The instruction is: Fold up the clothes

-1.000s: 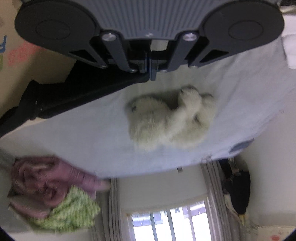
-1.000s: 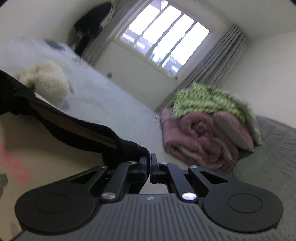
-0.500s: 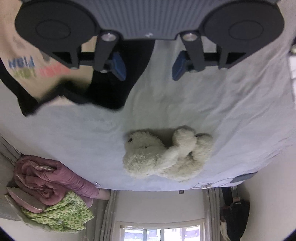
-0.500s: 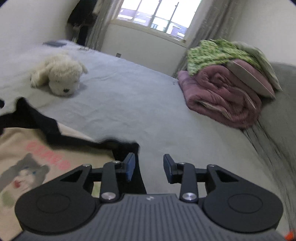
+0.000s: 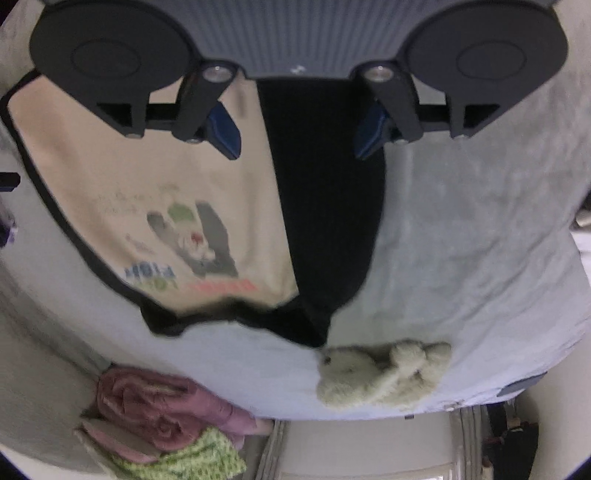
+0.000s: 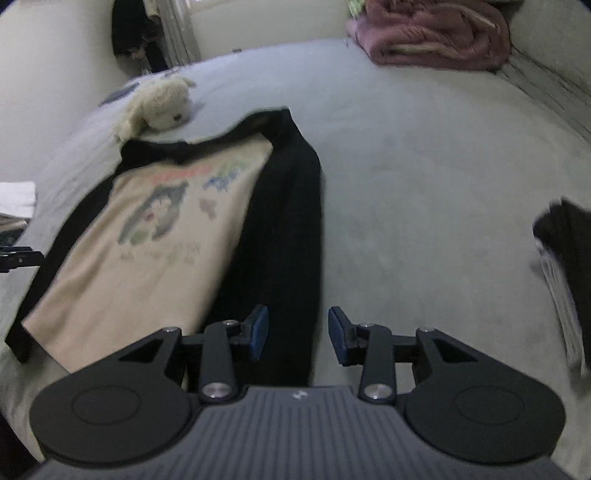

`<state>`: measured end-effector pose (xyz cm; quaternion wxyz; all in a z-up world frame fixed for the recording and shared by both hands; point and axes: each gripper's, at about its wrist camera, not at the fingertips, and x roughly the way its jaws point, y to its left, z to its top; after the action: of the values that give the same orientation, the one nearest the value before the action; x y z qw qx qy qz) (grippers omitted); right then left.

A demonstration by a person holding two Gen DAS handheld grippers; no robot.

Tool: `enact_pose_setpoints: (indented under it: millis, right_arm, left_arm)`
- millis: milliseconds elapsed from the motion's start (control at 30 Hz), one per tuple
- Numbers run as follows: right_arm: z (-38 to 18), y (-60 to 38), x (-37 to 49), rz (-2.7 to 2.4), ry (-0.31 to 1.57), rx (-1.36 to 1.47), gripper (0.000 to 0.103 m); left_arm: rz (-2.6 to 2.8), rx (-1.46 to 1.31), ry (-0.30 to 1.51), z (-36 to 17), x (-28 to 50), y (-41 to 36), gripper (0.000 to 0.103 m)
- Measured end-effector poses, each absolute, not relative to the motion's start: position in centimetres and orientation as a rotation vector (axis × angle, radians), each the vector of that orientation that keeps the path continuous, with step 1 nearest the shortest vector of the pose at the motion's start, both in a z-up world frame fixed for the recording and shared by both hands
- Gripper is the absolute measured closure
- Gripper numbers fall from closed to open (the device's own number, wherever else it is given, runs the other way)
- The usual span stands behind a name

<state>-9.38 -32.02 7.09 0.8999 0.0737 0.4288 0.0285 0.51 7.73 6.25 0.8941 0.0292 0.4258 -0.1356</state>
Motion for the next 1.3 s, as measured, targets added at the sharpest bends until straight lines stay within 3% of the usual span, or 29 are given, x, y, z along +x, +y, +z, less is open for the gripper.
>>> enact_pose_setpoints:
  millis: [133, 167, 200, 233, 300, 467, 833, 1033, 1300]
  right_arm:
    - [5.8, -31.7, -9.7, 0.079, 0.956, 0.176, 0.064]
    - [5.3, -31.6, -9.8, 0.078, 0.970, 0.170, 0.066]
    - [4.9, -31.4, -9.9, 0.076, 0.981, 0.163, 0.073]
    - [4.4, -31.2, -10.0, 0.074, 0.991, 0.156, 0.092]
    - [4.4, -31.0, -10.3, 0.075, 0.980, 0.135, 0.096]
    - [7.6, -32.1, -9.8, 0.027, 0.861, 0.039, 0.097]
    - [16.1, -41.8, -1.5, -0.258, 0.660, -0.149, 0.097]
    - [14.0, -46.9, 6.2, -0.373, 0.730, -0.172, 0.097]
    - [9.6, -49.1, 9.7, -0.428, 0.793, -0.198, 0.097]
  left_arm:
    - [-0.250, 0.107, 0.928, 4.2, 0.6, 7.1, 0.034]
    - [-0.238, 0.112, 0.936, 3.7, 0.8, 7.1, 0.041]
    - [-0.230, 0.104, 0.940, 3.4, 1.0, 7.4, 0.061]
    - [-0.227, 0.082, 0.945, 3.2, 1.1, 7.8, 0.071]
    - [-0.218, 0.029, 0.932, 3.8, 1.2, 8.9, 0.101]
    - [-0.216, -0.117, 0.866, 6.5, 1.6, 12.5, 0.102]
    - [0.093, -0.016, 0.765, 10.2, 10.2, 20.8, 0.102]
    - [0.230, 0.059, 0.743, 10.9, 16.3, 24.2, 0.102]
    - [0.294, 0.107, 0.796, 7.5, 21.7, 25.1, 0.102]
